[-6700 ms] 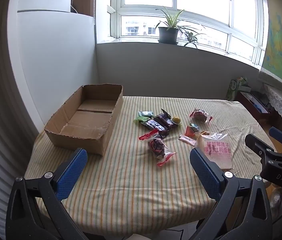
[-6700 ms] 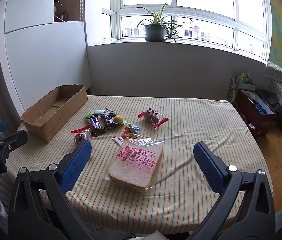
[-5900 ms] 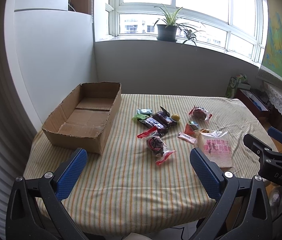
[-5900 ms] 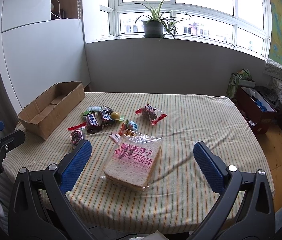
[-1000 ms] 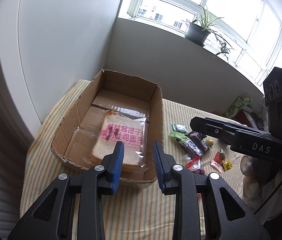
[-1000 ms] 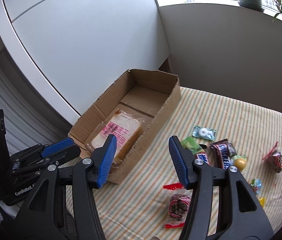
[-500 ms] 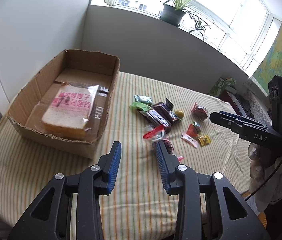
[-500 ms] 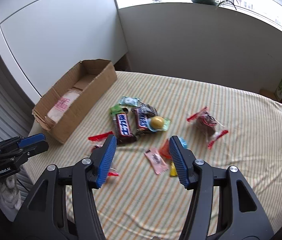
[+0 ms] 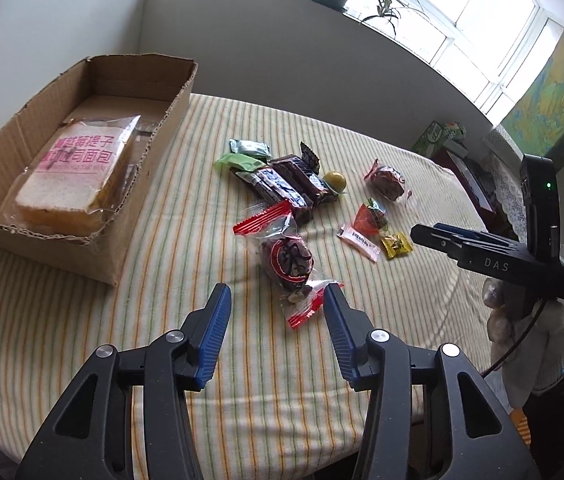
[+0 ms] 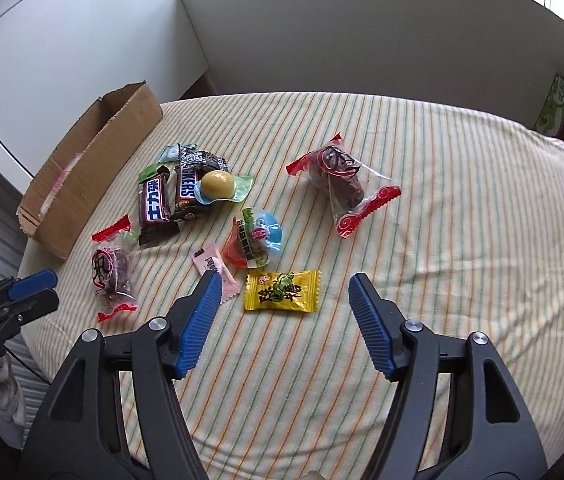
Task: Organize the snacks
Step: 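Move both tools back over the scattered snacks, then grasp the red-trimmed snack bag with the left tool while the right tool grasps the yellow candy packet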
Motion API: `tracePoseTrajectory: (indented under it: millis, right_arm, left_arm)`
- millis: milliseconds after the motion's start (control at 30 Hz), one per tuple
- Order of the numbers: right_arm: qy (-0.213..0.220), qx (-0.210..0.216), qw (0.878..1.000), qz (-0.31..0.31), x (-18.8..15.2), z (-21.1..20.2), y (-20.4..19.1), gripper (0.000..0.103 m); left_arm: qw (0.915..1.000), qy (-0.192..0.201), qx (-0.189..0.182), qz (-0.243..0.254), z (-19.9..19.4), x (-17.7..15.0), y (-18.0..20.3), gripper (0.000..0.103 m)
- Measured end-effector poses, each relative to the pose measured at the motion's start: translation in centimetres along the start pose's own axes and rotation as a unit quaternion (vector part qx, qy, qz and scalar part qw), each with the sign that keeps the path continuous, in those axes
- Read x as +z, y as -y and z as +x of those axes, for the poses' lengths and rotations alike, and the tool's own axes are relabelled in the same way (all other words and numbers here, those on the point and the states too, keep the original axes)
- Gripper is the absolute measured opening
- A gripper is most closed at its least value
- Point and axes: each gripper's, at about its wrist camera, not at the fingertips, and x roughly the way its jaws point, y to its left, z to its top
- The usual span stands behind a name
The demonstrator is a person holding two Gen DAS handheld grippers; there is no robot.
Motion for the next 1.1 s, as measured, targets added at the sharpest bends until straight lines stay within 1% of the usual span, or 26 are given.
tracePoseTrajectory:
  millis: [100,133,167,267,367,433,600,733,800,867,900,1000,1100]
  right_arm:
    - [-0.009,0.027,0.999,0.016,0.9,0.9,0.8,0.068]
    - [-0.012,0.030,0.999,0.021,1.2,1.3,1.1,0.066]
    - [-0.016,0.034,0.999,0.022,1.5,1.7,1.3,0.061]
    - [-0.036,0.053,0.998,0.016,2.1,2.9,1.3,0.053]
    - [-0.054,0.057,0.997,0.004,2.1,3.8,0.9,0.052]
    - [-0.066,0.051,0.997,-0.006,2.0,4.4,0.6,0.052]
    - [-0.078,0.046,0.995,-0.034,0.9,4.1,-0.3,0.052]
    - [-0.078,0.011,0.994,-0.076,0.0,3.9,-1.4,0.052]
    - [-0.077,-0.011,0.992,-0.096,-0.3,4.0,-2.1,0.052]
    - [-0.076,-0.034,0.990,-0.113,-0.3,4.3,-2.7,0.049]
    - [-0.074,-0.043,0.989,-0.120,-0.3,4.5,-3.1,0.049]
    - [-0.072,-0.056,0.987,-0.132,-0.2,4.6,-3.5,0.046]
    - [-0.073,-0.063,0.986,-0.137,-0.2,4.5,-3.6,0.039]
  left_arm:
    - [1.0000,-0.005,0.000,-0.002,0.3,0.0,0.0,0.047]
    - [1.0000,-0.005,0.000,-0.003,0.4,0.1,-0.1,0.047]
    - [1.0000,-0.006,-0.001,-0.005,0.4,0.1,-0.1,0.047]
    - [0.9999,-0.009,-0.002,-0.007,0.6,0.2,-0.1,0.047]
    - [0.9999,-0.013,-0.005,-0.009,1.0,0.2,0.0,0.047]
    - [0.9998,-0.017,-0.008,-0.010,1.3,0.3,0.1,0.047]
    - [0.9996,-0.024,-0.010,-0.012,2.1,0.5,0.4,0.047]
    - [0.9995,-0.031,-0.007,-0.008,3.0,0.9,0.8,0.047]
    - [0.9994,-0.033,-0.001,-0.003,3.6,1.0,1.1,0.050]
    - [0.9993,-0.036,0.009,0.005,4.1,1.3,1.6,0.056]
    - [0.9992,-0.036,0.016,0.010,4.4,1.4,1.9,0.056]
    - [0.9983,-0.041,0.036,0.021,5.2,1.9,2.2,0.056]
    - [0.9974,-0.045,0.049,0.028,5.8,2.3,2.2,0.056]
